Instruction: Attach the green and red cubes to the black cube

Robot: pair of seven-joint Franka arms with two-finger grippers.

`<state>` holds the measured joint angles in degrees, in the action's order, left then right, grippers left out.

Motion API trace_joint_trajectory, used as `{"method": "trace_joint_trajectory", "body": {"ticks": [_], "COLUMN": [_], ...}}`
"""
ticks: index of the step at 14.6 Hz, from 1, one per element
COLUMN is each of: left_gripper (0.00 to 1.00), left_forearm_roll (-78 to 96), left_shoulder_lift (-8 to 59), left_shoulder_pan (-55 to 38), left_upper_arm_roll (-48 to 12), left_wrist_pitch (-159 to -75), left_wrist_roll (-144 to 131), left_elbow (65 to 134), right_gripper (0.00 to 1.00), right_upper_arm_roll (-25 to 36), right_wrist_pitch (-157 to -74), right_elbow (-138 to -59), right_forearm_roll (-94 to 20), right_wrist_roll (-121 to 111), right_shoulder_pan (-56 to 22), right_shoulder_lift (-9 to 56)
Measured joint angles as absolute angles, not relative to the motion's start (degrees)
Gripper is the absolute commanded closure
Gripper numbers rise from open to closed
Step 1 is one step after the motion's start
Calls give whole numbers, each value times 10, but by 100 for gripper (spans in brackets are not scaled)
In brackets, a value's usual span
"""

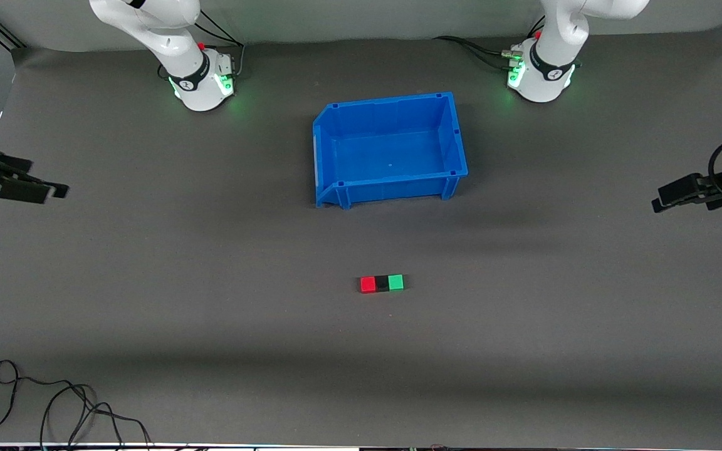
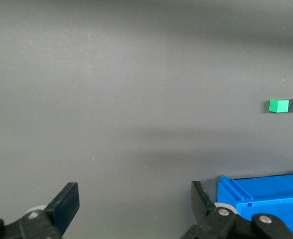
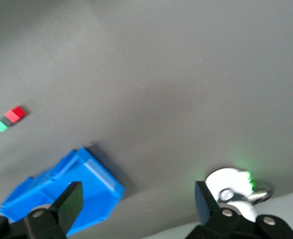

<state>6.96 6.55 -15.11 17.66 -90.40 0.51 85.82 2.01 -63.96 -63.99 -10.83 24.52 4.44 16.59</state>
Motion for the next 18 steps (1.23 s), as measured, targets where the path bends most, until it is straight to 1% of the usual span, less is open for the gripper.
{"method": "trace_joint_trajectory", "body": {"ticks": [2, 3, 4, 5, 8, 12, 16, 18], "left_gripper": [0, 0, 0, 0, 0, 0, 0, 0], "left_forearm_roll": [49, 44, 41, 40, 30, 27, 27, 27], "left_shoulder_lift": [53, 47, 42, 37, 16, -25, -44, -46], "left_shoulder_pan": [-58, -23, 0, 10, 14, 19, 15, -8], "left_upper_arm_roll": [63, 19, -9, -23, -33, -33, -29, -6], "left_wrist_pitch": [-904, -904, -904, -904, -908, -926, -916, -913], "left_wrist_roll": [-2, -8, -12, -13, -14, -14, -14, -14], "left_elbow": [861, 865, 871, 876, 903, 955, 962, 959], "right_gripper": [1, 1, 1, 1, 1, 1, 1, 1], "right_upper_arm_roll": [20, 19, 19, 19, 20, 20, 19, 19], "right_wrist_pitch": [-662, -683, -706, -729, -796, -857, -918, -941], "right_elbow": [-649, -658, -670, -684, -742, -810, -897, -930], "right_forearm_roll": [-72, -60, -52, -48, -36, -32, -26, -24], "right_wrist_roll": [186, 165, 144, 119, 53, 39, 37, 37], "right_shoulder_pan": [40, 36, 34, 34, 34, 33, 31, 30], "right_shoulder_lift": [165, 165, 164, 160, 133, 93, 42, 21]}}
